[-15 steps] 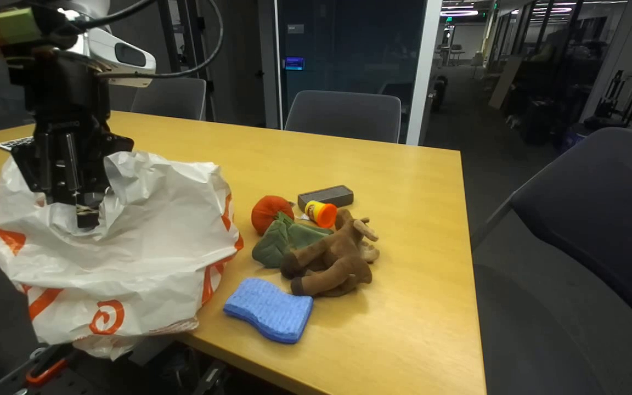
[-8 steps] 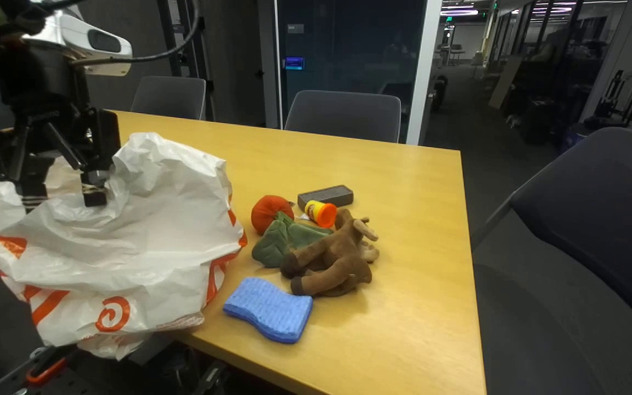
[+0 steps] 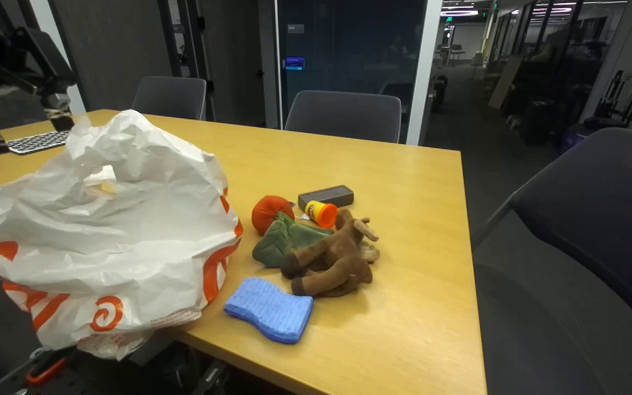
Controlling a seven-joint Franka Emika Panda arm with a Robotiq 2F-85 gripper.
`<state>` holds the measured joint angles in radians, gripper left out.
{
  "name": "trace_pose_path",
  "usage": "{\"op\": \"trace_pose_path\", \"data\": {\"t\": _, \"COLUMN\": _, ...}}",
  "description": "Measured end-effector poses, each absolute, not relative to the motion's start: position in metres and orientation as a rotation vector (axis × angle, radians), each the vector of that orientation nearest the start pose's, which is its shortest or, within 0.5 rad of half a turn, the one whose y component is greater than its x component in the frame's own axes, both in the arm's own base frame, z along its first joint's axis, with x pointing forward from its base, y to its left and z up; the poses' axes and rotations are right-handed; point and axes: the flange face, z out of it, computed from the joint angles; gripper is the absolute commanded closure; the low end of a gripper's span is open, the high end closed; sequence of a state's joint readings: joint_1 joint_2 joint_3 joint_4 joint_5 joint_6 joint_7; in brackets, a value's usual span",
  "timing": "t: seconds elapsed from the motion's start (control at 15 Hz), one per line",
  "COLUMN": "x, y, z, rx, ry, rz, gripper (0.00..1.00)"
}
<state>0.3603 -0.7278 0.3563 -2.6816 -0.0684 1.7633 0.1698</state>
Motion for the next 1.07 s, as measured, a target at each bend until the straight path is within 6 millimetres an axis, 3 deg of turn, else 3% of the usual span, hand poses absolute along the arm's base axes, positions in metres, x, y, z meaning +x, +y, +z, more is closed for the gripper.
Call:
{"op": "trace_pose_path", "data": {"t": 0.27, "x": 0.251, "y": 0.202, "z": 0.435, "rx": -3.380, "ry": -0.920, "rz": -0.120, "gripper": 0.00}}
{"op": "trace_pose_path", "data": {"t": 0.4, "x": 0.259, "y": 0.200, "z": 0.429, "rx": -3.362, "ry": -0.986, "rz": -0.238, "gripper": 0.00}}
{"op": "trace_pose_path", "data": {"t": 0.6, "x": 0.267, "y": 0.192, "z": 0.417, "rx": -3.353, "ry": -0.995, "rz": -0.247, "gripper": 0.00}}
{"op": "trace_pose_path", "data": {"t": 1.07, "x": 0.267, "y": 0.192, "z": 0.416, "rx": -3.350, "ry": -1.000, "rz": -0.248, "gripper": 0.00}}
